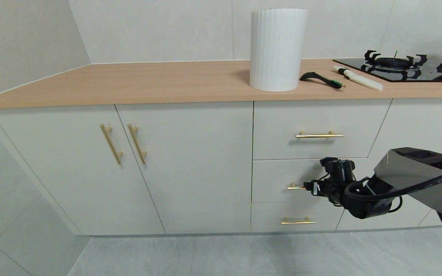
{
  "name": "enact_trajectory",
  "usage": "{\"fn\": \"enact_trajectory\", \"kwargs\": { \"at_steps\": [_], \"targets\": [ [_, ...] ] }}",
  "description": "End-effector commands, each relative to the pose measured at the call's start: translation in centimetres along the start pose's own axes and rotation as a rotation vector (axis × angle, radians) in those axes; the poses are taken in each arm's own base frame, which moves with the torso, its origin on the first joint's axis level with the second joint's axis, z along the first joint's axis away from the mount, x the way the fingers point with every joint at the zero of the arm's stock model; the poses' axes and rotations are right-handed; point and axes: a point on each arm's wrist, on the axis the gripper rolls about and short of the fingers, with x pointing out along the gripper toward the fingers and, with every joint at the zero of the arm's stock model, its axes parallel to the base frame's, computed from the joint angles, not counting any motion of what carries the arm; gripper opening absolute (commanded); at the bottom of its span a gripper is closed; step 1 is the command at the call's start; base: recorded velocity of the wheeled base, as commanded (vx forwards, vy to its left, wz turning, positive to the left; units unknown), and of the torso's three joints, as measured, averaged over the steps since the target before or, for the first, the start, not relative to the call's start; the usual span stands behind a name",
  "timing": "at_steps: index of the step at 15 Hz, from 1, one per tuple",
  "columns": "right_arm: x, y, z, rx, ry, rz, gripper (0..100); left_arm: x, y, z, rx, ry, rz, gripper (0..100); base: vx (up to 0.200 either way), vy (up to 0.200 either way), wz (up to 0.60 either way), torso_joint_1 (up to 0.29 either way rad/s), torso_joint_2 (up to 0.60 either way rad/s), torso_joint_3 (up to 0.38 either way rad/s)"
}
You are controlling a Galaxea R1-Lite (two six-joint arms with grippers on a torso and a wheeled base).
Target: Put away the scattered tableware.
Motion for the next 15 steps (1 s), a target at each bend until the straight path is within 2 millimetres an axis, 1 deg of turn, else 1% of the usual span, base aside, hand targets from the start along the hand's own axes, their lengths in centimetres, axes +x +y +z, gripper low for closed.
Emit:
{"fn": "enact_trajectory", "kwargs": {
  "at_steps": [1,7,13,15],
  "targets": [
    [0.40,0.03,-0.33,0.000,0.004,-0.003,100,0.01,0.00,0.00,0.000,0.001,0.000,100,0.000,0.000,0.00,0.000,0.00,0.000],
    [0.14,-0.09,-0.72,-0.011,0.052,-0.013,100,0.01,0.00,0.00,0.000,0.001,0.000,100,0.000,0.000,0.00,0.000,0.00,0.000],
    [0.10,-0.11,-0.76,-0.012,0.058,-0.014,100,0.01,0.00,0.00,0.000,0.001,0.000,100,0.000,0.000,0.00,0.000,0.00,0.000],
    [-0.40,-0.18,-0.57,-0.015,0.064,-0.015,100,0.01,0.00,0.00,0.000,0.001,0.000,100,0.000,0.000,0.00,0.000,0.00,0.000]
  ]
}}
